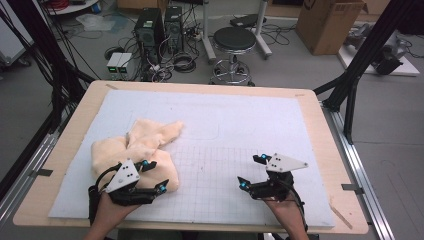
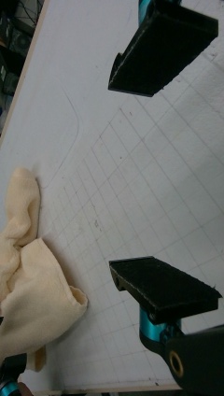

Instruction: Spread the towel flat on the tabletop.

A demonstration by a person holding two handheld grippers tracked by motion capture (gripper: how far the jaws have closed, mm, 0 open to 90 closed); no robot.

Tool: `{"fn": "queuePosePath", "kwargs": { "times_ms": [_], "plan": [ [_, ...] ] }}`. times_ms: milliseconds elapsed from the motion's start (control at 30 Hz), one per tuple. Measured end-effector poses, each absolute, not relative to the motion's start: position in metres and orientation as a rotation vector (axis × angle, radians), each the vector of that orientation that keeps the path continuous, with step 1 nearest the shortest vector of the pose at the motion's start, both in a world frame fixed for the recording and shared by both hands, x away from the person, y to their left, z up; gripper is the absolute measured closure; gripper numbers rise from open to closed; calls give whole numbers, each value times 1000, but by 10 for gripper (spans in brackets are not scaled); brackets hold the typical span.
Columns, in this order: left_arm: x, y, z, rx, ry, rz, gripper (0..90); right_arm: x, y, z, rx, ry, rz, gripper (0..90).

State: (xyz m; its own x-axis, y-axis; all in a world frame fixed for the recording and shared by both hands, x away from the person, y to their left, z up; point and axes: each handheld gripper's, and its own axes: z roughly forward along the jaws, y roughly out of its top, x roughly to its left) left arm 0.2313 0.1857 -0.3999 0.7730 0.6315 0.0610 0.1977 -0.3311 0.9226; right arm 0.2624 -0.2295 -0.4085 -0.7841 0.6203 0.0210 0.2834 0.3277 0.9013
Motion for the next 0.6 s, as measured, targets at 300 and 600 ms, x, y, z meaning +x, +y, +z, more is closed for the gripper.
{"fn": "queuePosePath", "kwargs": {
  "times_ms": [300,600],
  "plan": [
    [232,186,-400,1898,628,506,321,265,-233,-410,807,2267,1436,116],
    [232,185,-396,1897,623,492,322,264,-234,-410,805,2265,1435,116]
  ]
}}
